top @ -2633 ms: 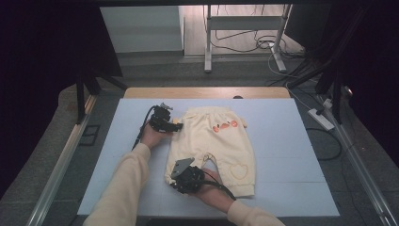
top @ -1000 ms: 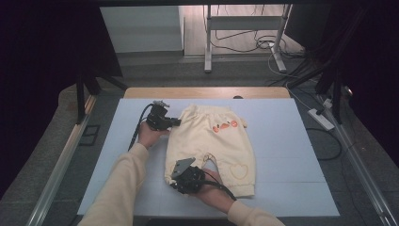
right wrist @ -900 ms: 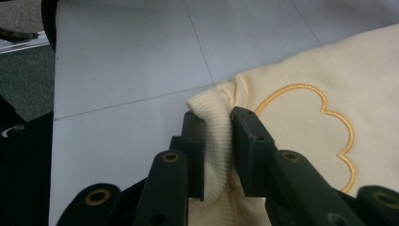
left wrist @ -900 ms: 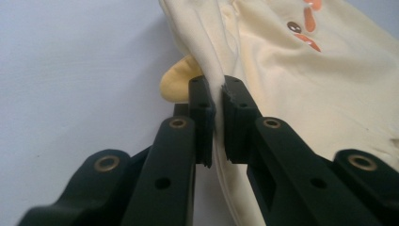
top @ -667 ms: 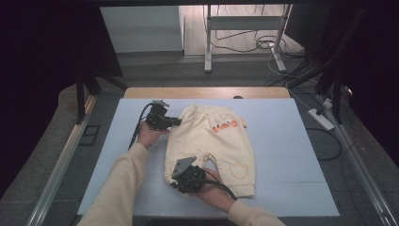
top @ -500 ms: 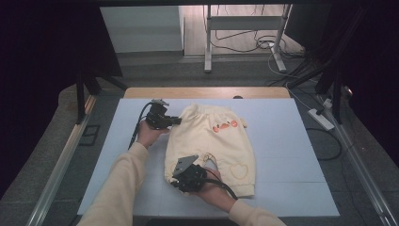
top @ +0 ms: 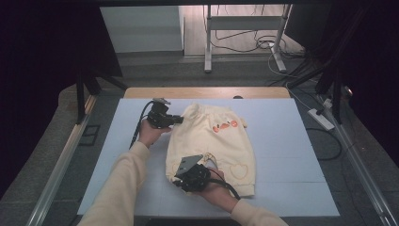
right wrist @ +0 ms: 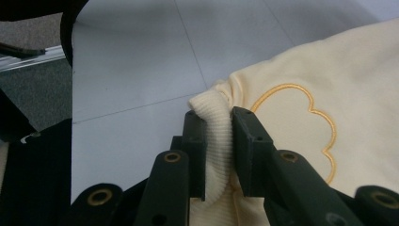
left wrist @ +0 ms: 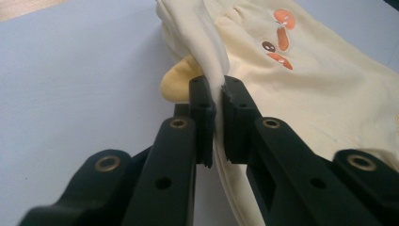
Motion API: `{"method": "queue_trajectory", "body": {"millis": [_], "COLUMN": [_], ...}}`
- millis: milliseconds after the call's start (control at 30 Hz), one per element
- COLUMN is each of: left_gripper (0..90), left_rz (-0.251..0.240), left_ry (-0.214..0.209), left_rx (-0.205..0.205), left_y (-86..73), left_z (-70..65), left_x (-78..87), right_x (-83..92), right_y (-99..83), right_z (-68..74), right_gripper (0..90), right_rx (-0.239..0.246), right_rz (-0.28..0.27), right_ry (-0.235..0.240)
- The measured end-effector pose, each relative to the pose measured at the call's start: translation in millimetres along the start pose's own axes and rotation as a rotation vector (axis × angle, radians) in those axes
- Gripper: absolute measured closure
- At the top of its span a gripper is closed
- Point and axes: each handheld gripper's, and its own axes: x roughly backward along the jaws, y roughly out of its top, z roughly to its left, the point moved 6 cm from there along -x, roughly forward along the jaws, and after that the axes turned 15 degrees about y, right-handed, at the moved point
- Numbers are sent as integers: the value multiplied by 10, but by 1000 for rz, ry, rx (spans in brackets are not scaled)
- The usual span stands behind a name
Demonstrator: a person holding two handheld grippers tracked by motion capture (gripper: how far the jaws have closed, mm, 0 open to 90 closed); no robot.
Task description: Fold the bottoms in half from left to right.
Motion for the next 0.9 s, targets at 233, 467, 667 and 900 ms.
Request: {"method": "queue_trajectory", "body": {"millis": [233, 467, 667, 900], "left_gripper": [832, 832, 832, 832], "left_rz": [-9, -23, -28, -31], "left_ry": [-7, -18, -20, -22], "left_rx": [17, 20, 13, 11], "left_y": [31, 81, 135, 170], "left_z": [-26, -88, -143, -202], "left_x": [9, -9, -30, -61], "right_x": [109, 237, 360, 422], "right_y": [-21, -27, -67, -85], "right_z": [13, 22, 19, 17], "right_gripper": [758, 758, 760, 760], "right_rx": [-5, -11, -27, -36], "right_rz": [-21, -58, -77, -88], "right_ry": [-10, -27, -41, -48]}}
